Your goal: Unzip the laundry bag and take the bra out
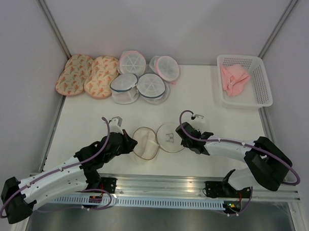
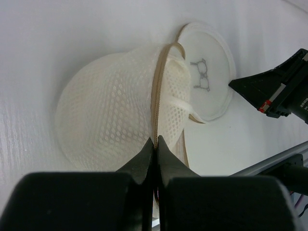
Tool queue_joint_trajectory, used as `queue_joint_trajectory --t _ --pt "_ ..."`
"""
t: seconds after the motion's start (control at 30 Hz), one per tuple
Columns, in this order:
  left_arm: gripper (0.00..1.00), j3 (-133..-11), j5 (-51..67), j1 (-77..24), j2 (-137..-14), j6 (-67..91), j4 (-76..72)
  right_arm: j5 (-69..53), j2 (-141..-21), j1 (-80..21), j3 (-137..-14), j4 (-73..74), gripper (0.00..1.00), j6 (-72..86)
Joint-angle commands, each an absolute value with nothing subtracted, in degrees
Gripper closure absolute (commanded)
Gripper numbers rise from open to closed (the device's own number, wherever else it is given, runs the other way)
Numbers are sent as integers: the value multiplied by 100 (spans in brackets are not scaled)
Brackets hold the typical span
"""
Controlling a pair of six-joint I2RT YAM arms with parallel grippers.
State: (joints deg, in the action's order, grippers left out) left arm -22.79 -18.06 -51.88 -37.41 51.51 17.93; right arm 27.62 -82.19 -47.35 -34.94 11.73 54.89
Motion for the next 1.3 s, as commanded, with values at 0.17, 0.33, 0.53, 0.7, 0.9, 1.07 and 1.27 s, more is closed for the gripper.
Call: queue_joint_trajectory --t 0.17,0.33,0.53,0.7,0.9,1.07,1.27 --pt "98 -2250 -1978 -5185 -3955 5317 1556 3288 -6699 -4790 -4104 2927 100 4625" --pt "98 -2215 -1925 -5177 -4218 5291 1179 1637 -6065 -4843 -4500 1970 100 3824" --pt "98 -2276 -1811 -5186 -4517 5212 800 116 -6379 -5062 -4649 749 99 3586" --pt "86 -2294 -1924 -5177 -4377 5256 835 -973 -7074 -5291 -4579 -569 100 3726" --pt "1 -2031 -2371 -5185 -3578 5747 1098 -1327 -7786 -5563 -4702 -1379 100 3832" --pt "0 -1759 -2899 -5186 -2770 6292 1678 -1573 -8077 -5669 -4904 -1529 100 3744" --pt "0 -1469 -3269 -5177 -1908 7030 2197 -2055 -8358 -5748 -4983 -1731 100 3604"
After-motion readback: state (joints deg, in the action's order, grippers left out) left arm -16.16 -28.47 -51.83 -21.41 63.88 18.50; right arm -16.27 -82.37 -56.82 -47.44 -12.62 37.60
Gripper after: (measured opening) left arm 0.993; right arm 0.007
